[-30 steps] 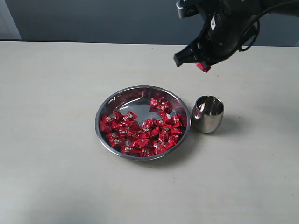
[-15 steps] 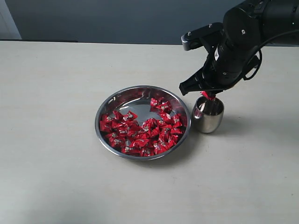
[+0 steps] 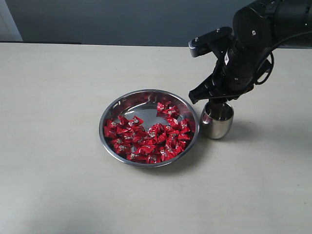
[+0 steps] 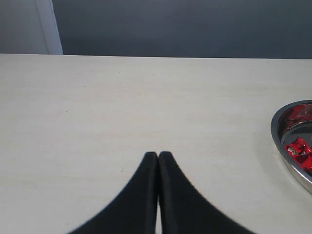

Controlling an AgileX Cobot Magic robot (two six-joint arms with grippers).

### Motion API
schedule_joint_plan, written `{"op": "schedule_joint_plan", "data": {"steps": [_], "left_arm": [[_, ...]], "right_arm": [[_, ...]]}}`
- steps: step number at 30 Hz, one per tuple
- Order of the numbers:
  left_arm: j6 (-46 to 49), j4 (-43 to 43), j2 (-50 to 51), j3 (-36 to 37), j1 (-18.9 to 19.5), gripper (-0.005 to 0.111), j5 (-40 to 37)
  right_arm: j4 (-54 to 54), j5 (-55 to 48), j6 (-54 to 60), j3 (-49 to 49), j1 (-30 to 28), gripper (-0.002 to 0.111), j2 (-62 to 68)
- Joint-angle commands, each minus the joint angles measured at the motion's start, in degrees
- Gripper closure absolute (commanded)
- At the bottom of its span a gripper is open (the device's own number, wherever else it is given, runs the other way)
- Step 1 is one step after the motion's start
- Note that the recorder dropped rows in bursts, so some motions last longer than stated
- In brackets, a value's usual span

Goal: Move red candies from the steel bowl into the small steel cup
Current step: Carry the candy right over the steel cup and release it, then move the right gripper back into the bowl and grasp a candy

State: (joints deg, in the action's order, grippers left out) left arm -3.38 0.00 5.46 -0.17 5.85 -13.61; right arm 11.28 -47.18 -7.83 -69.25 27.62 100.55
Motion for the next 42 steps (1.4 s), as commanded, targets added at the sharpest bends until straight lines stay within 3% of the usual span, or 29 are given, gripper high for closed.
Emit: {"op": "schedule_joint_plan", "data": {"steps": [1, 4, 10, 17, 21, 27, 34, 42], "left_arm": [[-0.1, 0.0, -0.4, 0.2, -0.3, 0.106, 0.2], [-0.1, 0.0, -0.4, 0.2, -0.3, 0.106, 0.2], [-0.1, 0.0, -0.4, 0.2, -0.3, 0.106, 0.2], [-0.1, 0.0, -0.4, 0.2, -0.3, 0.106, 0.2], [-0.1, 0.0, -0.4, 0.2, -0.3, 0.106, 0.2], [-0.1, 0.0, -0.4, 0.2, -0.3, 0.106, 0.2], [-0.1, 0.0, -0.4, 0.2, -0.3, 0.106, 0.2], [-0.1, 0.0, -0.4, 0.2, -0.3, 0.106, 0.2]], "right_arm": [[-2.4, 2.9, 0.5, 0.2, -0.1, 0.066, -0.8], [-11.3, 6.2, 6.5, 0.2, -0.1, 0.066, -0.9], [-40.4, 10.1, 32.1, 0.2, -0.1, 0.066, -0.9], [-57.2, 11.9, 47.3, -0.1, -0.1, 0.066, 2.4], [-57.7, 11.3, 48.5, -3.7, 1.4, 0.065, 8.8], [-54.1, 10.4, 48.7, -10.6, 4.9, 0.051, 16.3], [-45.4, 14.1, 40.6, -17.3, 5.7, 0.052, 25.6], [-45.0, 15.3, 40.6, -18.0, 5.7, 0.056, 28.3]]}}
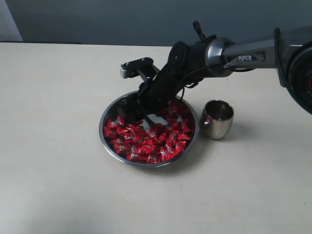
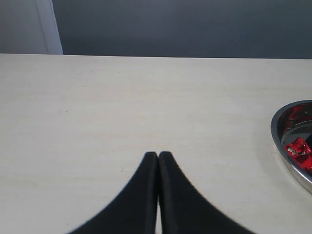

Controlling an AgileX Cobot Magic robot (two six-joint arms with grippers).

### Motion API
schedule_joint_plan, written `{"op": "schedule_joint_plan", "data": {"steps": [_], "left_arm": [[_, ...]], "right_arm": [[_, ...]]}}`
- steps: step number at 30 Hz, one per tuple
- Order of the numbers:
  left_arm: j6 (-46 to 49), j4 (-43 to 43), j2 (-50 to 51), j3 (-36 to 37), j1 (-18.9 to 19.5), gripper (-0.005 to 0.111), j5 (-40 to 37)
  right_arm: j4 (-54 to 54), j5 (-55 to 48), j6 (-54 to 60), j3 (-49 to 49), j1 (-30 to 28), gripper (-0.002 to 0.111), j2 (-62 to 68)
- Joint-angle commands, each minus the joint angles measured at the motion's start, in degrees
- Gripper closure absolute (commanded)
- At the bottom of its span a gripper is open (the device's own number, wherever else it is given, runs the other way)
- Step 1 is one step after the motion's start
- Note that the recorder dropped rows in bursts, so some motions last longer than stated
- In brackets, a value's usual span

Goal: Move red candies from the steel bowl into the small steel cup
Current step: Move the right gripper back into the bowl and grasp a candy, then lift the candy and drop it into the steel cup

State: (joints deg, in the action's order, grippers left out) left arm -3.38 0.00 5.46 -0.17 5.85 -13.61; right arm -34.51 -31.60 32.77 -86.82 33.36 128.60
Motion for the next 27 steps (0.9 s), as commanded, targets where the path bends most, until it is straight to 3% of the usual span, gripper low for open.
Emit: {"op": "schedule_joint_plan", "data": {"steps": [1, 9, 16, 23, 27], "left_arm": [[-0.1, 0.0, -0.4, 0.2, -0.3, 0.106, 0.2], [-0.1, 0.0, -0.4, 0.2, -0.3, 0.106, 0.2], [-0.1, 0.0, -0.4, 0.2, -0.3, 0.106, 0.2], [-0.1, -0.3, -0.4, 0.2, -0.3, 0.106, 0.2], [-0.1, -0.3, -0.4, 0.2, -0.3, 0.106, 0.2]], "right_arm": [[1.0, -0.7, 0.0, -0.4, 0.0, 0.061, 0.3], [1.2, -1.1, 0.0, -0.4, 0.0, 0.108, -1.0], [6.6, -4.3, -2.1, -0.4, -0.3, 0.109, -12.3], [31.2, -14.3, -27.1, -0.3, -2.8, 0.109, -23.5], [34.5, -17.8, -31.0, 2.9, -6.5, 0.109, -28.6]]}}
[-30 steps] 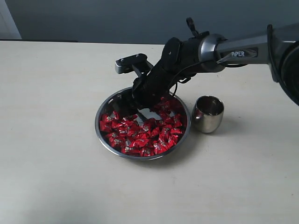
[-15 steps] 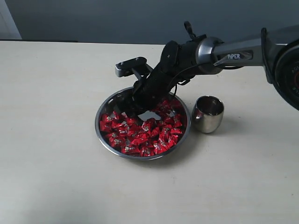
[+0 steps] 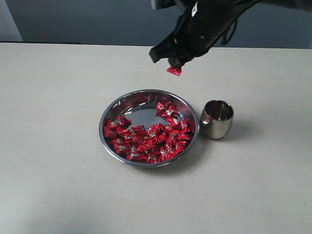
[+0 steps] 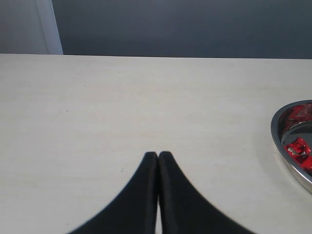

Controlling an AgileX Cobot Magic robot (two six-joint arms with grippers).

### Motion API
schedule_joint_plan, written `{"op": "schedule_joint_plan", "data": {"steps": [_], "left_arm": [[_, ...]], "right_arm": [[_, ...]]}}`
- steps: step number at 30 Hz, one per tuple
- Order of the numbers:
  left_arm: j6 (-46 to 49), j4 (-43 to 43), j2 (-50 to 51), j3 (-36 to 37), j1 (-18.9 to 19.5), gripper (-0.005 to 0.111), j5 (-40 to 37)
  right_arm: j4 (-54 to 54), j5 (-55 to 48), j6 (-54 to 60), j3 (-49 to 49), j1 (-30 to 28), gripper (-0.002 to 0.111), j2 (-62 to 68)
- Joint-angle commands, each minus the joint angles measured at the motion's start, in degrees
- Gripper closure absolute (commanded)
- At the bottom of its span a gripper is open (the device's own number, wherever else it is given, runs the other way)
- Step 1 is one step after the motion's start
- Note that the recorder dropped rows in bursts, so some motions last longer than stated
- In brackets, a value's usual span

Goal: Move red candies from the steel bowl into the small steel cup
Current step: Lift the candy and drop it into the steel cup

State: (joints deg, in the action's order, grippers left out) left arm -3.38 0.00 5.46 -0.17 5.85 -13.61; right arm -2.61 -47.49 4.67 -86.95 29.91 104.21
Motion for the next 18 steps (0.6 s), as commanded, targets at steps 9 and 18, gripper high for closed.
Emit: {"op": "schedule_joint_plan", "data": {"steps": [9, 18], "left_arm": [[-0.1, -0.3, -0.4, 0.2, -0.3, 0.106, 0.2], [-0.1, -0.3, -0.4, 0.2, -0.3, 0.106, 0.2]], "right_arm": [[2.0, 7.9, -2.9, 20.6, -7.6, 0.109, -9.2], [2.0, 8.9, -3.1, 22.6, -7.6, 0.108, -8.9]]}}
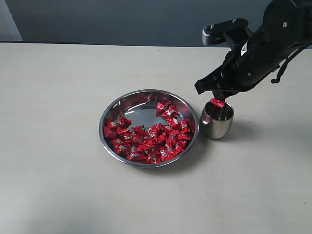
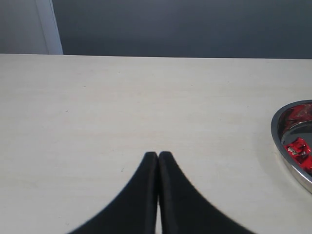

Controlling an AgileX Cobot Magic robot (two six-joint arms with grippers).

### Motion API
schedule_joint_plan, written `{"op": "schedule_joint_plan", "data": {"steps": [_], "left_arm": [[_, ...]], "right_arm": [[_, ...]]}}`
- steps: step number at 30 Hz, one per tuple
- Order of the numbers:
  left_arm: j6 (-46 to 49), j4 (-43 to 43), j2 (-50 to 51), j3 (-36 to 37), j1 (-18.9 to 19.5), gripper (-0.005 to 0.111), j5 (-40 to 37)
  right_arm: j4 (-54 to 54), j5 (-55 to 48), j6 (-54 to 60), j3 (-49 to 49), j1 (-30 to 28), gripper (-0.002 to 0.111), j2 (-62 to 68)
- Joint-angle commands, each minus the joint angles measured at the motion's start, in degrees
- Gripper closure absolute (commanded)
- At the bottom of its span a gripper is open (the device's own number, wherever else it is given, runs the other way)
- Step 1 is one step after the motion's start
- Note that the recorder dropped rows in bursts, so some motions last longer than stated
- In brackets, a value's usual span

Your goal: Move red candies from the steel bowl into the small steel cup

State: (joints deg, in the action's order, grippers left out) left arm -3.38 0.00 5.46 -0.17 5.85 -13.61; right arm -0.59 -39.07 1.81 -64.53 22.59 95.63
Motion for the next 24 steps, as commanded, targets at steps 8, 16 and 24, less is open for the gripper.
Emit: {"op": "schedule_joint_plan", "data": {"steps": [8, 16, 24], "left_arm": [[-0.1, -0.3, -0.4, 0.2, -0.3, 0.106, 0.2], [-0.1, -0.3, -0.4, 0.2, -0.3, 0.106, 0.2], [-0.1, -0.3, -0.4, 0.2, -0.3, 0.106, 0.2]], "right_arm": [[0.6, 1.0, -0.4, 0.2, -0.3, 0.065, 2.4], [-2.4, 4.4, -0.4, 0.1, -0.1, 0.065, 1.7], [-26.6, 6.4, 21.5, 0.1, 6.2, 0.065, 2.6]]}}
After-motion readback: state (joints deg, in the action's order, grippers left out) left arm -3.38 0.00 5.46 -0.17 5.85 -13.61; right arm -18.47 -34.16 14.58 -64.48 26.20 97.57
